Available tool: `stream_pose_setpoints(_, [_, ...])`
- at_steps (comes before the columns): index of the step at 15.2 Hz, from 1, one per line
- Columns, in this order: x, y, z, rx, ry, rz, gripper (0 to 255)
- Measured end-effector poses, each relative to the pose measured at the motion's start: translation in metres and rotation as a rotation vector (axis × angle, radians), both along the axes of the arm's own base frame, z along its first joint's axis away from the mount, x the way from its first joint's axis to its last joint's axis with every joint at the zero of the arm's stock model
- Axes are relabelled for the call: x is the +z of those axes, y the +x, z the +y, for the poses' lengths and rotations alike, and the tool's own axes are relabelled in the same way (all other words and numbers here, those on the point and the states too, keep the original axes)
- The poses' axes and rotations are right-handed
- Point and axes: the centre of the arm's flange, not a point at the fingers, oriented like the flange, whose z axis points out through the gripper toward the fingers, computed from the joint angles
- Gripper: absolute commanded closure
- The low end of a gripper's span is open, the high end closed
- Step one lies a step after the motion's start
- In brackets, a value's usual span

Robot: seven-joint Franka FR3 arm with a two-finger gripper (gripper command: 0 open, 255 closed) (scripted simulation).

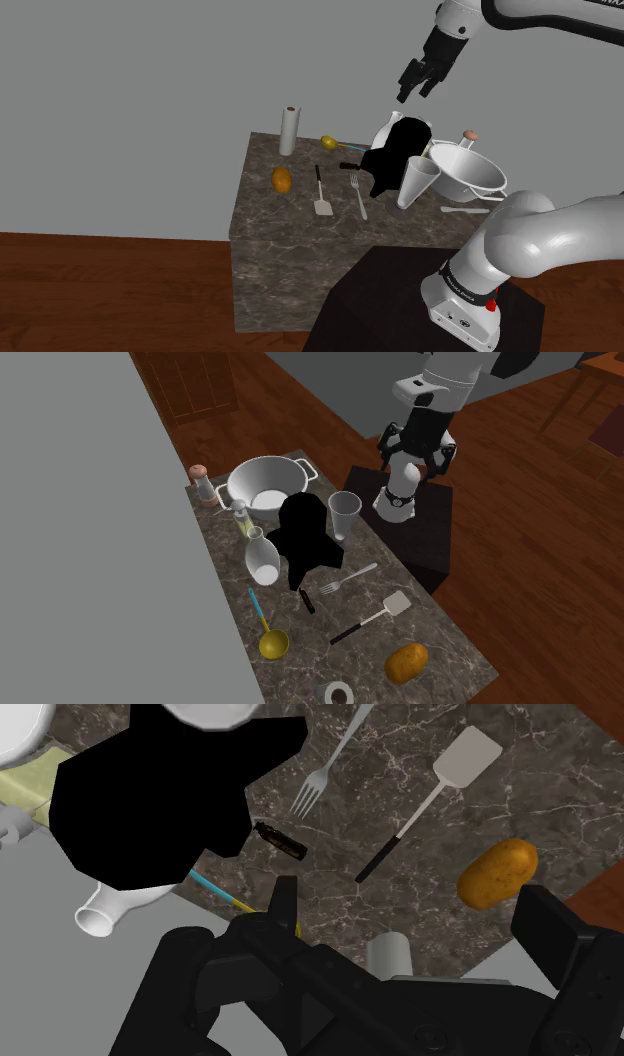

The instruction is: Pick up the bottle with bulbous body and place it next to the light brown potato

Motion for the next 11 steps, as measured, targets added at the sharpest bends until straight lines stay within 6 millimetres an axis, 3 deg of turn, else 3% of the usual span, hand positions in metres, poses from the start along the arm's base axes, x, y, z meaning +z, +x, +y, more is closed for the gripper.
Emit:
stream_pose_setpoints(3, [-0.005,0.009,-0.014,0.001,0.004,0.006,0])
stream_pose_setpoints(11, [-0.041,0.049,-0.109,0.009,0.031,0.047,0])
